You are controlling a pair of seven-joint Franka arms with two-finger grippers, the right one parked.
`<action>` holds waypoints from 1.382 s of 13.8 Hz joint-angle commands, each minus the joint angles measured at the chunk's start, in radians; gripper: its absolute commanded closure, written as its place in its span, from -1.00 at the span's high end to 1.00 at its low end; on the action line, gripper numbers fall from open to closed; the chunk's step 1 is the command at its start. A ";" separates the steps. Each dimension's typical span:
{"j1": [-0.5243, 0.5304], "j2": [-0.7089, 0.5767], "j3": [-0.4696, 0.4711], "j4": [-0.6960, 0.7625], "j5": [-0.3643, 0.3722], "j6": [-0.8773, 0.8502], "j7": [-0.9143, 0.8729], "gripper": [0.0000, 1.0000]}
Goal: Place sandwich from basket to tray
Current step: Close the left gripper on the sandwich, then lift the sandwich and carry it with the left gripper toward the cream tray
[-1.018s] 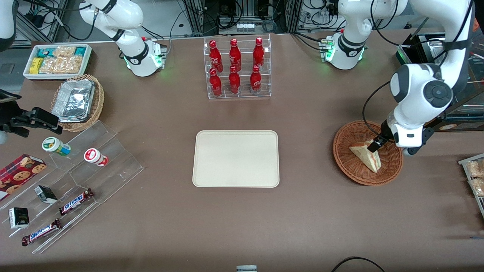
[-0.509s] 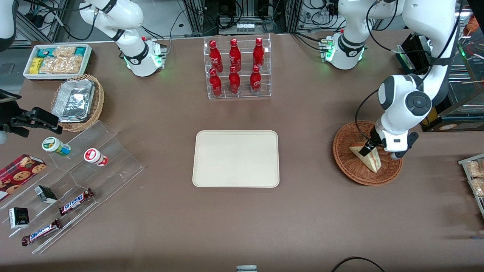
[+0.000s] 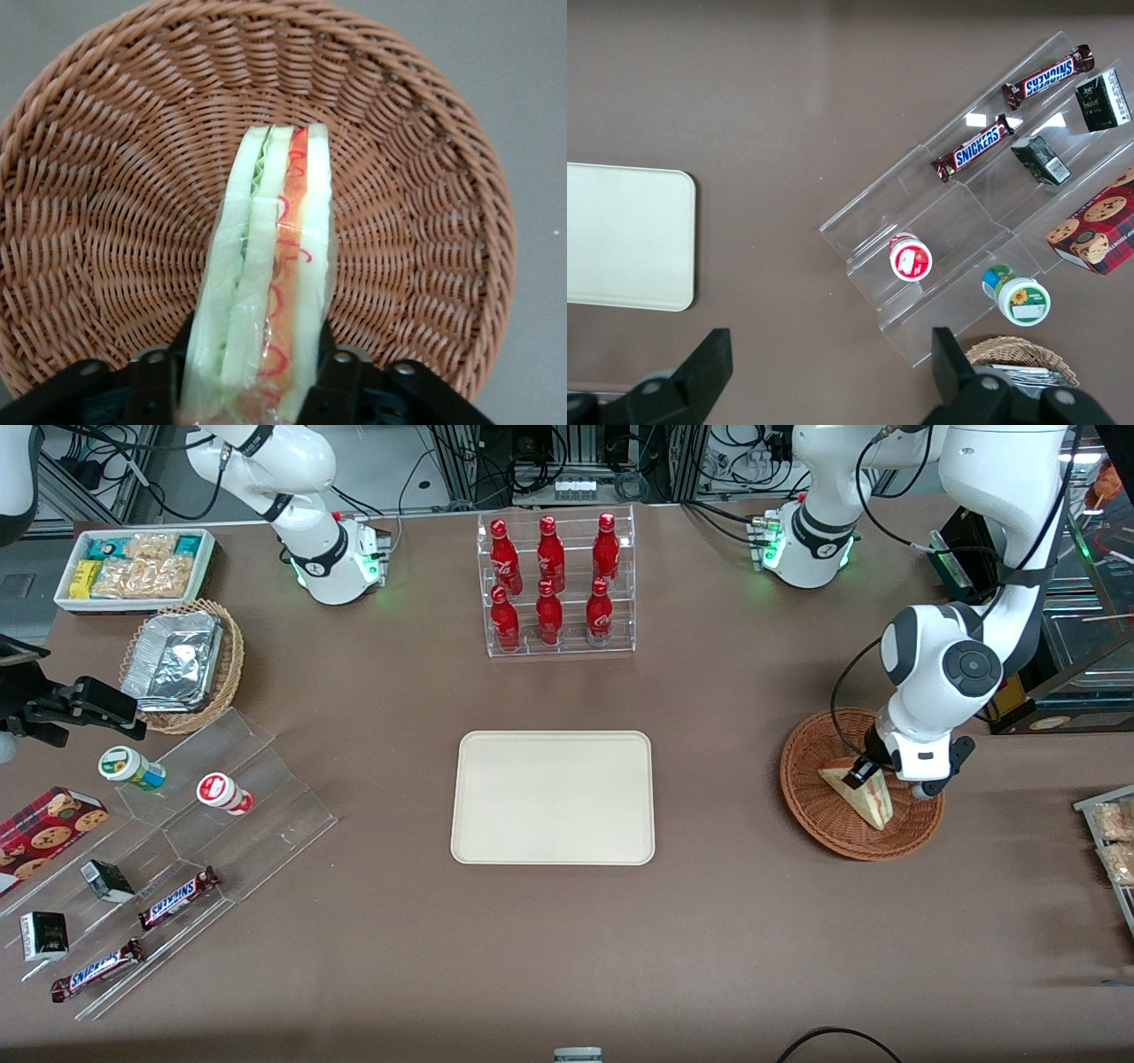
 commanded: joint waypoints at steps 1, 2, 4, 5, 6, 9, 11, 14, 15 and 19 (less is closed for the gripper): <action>-0.013 -0.085 -0.003 0.044 0.028 -0.153 -0.015 -0.64; -0.021 -0.117 -0.008 0.076 0.077 -0.251 -0.013 -0.64; -0.082 -0.157 -0.010 0.175 0.131 -0.467 -0.018 -0.64; -0.113 -0.169 -0.010 0.237 0.131 -0.570 -0.021 -0.63; -0.156 -0.177 -0.010 0.293 0.132 -0.657 -0.025 -0.58; -0.232 -0.234 -0.011 0.398 0.125 -0.799 0.004 -0.58; -0.298 -0.231 -0.013 0.469 0.067 -0.885 0.074 -0.55; -0.421 -0.209 -0.014 0.493 0.027 -0.873 0.148 -0.56; -0.449 -0.194 -0.014 0.495 0.002 -0.852 0.191 -0.56; -0.519 -0.058 -0.037 0.559 -0.087 -0.761 0.271 -0.53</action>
